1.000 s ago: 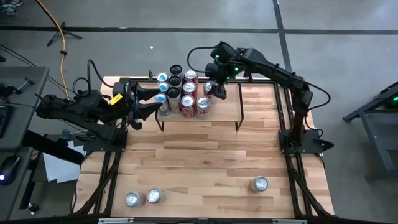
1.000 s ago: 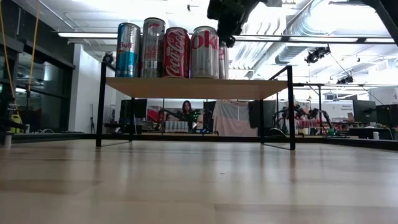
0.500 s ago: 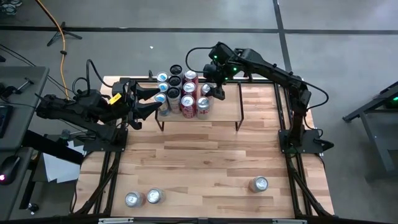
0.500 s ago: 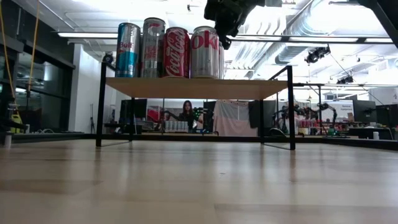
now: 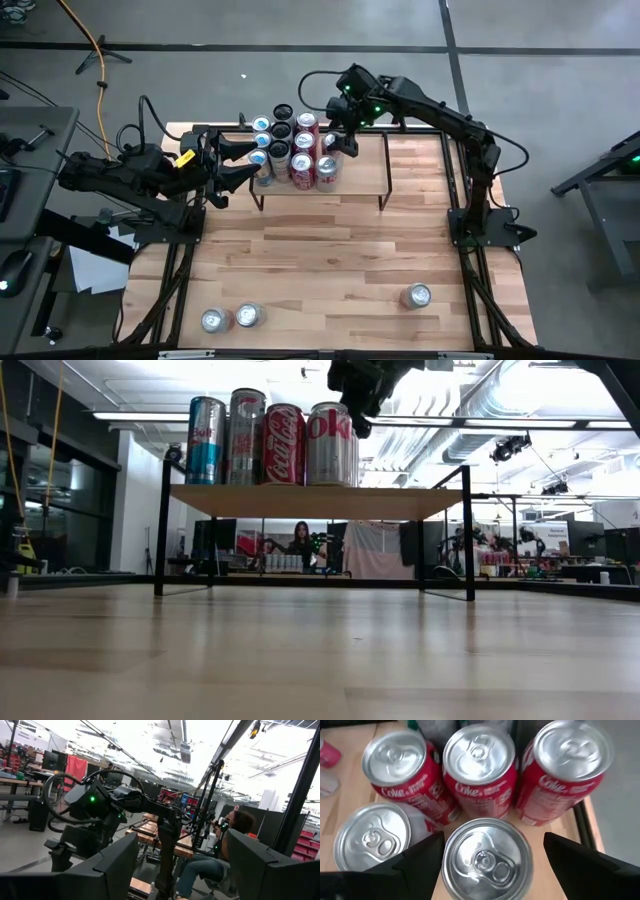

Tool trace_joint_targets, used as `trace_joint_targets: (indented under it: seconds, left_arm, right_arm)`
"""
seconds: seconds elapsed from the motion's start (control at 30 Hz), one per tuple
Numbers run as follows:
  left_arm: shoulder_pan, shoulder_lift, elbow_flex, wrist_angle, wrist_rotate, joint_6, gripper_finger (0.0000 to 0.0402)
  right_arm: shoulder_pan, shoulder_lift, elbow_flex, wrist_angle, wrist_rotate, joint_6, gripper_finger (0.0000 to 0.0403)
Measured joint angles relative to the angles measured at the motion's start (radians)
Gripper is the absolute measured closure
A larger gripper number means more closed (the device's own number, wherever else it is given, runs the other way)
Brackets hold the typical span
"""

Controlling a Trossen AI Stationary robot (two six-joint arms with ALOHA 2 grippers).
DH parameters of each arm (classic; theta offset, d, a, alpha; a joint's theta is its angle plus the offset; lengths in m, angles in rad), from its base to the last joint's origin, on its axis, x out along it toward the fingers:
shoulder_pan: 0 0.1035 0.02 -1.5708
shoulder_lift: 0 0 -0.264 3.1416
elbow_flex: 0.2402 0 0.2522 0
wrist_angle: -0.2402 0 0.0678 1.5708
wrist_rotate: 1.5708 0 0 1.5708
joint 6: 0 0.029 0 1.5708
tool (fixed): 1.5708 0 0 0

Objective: Place canned beverage on shelf
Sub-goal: Put the right red-silver soda can aligned with the other red-silver soda can on the shelf

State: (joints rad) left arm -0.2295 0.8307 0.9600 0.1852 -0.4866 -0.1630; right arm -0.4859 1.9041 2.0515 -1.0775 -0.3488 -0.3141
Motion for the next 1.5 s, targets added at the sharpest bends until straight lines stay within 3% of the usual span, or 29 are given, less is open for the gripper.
trace_joint_targets:
  seconds: [0.27,0.43,0.6,0.83,0.97,1.07,1.2,1.3,1.43,1.5]
  left_arm:
    - [0.000,0.000,0.000,0.000,0.001,0.000,0.0161]
    - [0.000,0.000,0.000,-0.001,0.002,-0.001,0.0161]
    - [0.000,0.000,0.000,-0.007,0.006,-0.001,0.0161]
    - [0.000,0.000,0.000,-0.008,0.006,-0.001,0.0161]
    - [0.000,0.000,0.000,-0.008,0.006,0.008,0.0161]
    - [0.000,0.000,0.000,-0.008,0.006,0.008,0.0161]
    - [0.000,0.000,0.000,-0.008,0.005,0.008,0.0161]
    - [0.000,0.000,0.000,-0.008,0.005,0.009,0.0161]
    - [0.000,0.000,0.000,-0.007,0.005,0.009,0.0161]
    - [0.000,0.000,0.000,-0.007,0.004,0.009,0.0161]
  right_arm:
    - [-0.006,-0.002,0.098,-0.002,0.000,0.060,0.0076]
    - [-0.005,-0.004,0.160,-0.014,-0.001,0.183,0.0076]
    - [0.011,-0.031,0.152,-0.088,0.006,0.239,0.0076]
    - [0.067,-0.202,-0.054,-0.014,0.230,0.279,0.0076]
    - [0.066,-0.350,-0.253,0.065,0.360,0.388,0.0079]
    - [0.065,-0.432,-0.423,0.140,0.377,0.517,0.0092]
    - [0.083,-0.486,-0.588,0.261,0.376,0.638,0.0144]
    - [0.099,-0.484,-0.666,0.310,0.402,0.713,0.0226]
    - [0.120,-0.485,-0.749,0.402,0.427,0.789,0.0372]
    - [0.134,-0.483,-0.772,0.434,0.461,0.811,0.0384]
